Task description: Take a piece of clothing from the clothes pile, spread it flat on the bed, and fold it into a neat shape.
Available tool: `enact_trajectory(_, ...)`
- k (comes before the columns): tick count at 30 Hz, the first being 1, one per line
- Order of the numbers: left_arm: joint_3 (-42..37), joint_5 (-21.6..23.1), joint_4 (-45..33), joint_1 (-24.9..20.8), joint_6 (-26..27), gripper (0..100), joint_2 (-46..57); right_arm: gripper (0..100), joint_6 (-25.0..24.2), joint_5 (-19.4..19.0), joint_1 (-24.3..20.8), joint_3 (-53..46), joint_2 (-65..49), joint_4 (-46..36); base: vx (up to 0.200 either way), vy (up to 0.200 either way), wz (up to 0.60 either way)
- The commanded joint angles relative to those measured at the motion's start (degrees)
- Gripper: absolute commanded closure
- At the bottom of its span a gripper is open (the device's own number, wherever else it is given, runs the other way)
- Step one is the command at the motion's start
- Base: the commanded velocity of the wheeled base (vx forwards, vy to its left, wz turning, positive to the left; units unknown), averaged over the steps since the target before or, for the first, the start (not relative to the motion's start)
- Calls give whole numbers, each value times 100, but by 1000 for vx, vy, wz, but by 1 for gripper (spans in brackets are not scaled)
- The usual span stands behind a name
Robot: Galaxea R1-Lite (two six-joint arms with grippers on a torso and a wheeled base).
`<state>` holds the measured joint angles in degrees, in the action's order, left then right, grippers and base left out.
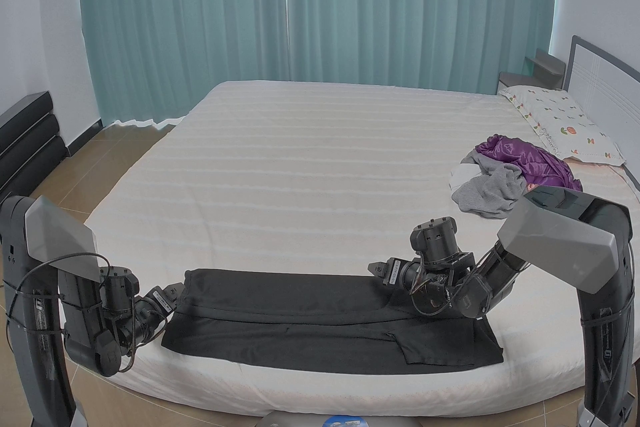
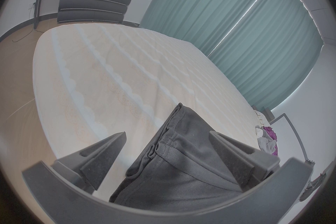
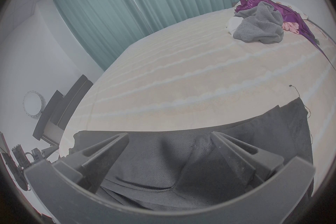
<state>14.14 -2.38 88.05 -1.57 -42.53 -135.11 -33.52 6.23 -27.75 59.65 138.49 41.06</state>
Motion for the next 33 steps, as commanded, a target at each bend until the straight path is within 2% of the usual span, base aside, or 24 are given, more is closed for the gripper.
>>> enact_trajectory(1,1,-8,1,-19,-1,0,-68,0,-5,-8,-29,179,117,-89,0,0,0)
enact_trajectory(9,19,0,1,-19,-1,0,-77,0,-269,-8,-143,653,486,-335,0,0,0)
enact_trajectory(12,45,-8,1,-19,-9,0,-68,0,-638,-8,-152,645,381,-283,0,0,0)
enact_trajectory(18,45,0,1,-10,-1,0,-16,0,-954,-16,94,363,-225,-291,0,0,0)
enact_trajectory(23,36,9,-7,-19,-1,0,64,0,-1350,-122,489,-208,-841,-274,0,0,0)
enact_trajectory(25,54,27,1,-27,43,0,116,0,-1693,-324,683,-885,-1183,-72,0,0,0)
enact_trajectory(27,89,115,-7,-27,78,0,169,0,-1816,-403,788,-1210,-1307,148,0,0,0)
enact_trajectory(30,229,844,-104,-1,342,0,275,0,-2000,-553,1140,-2414,-1553,1168,0,0,0)
enact_trajectory(33,563,1108,-420,34,870,0,231,0,-2026,-702,1483,-3275,-1561,2011,0,0,0)
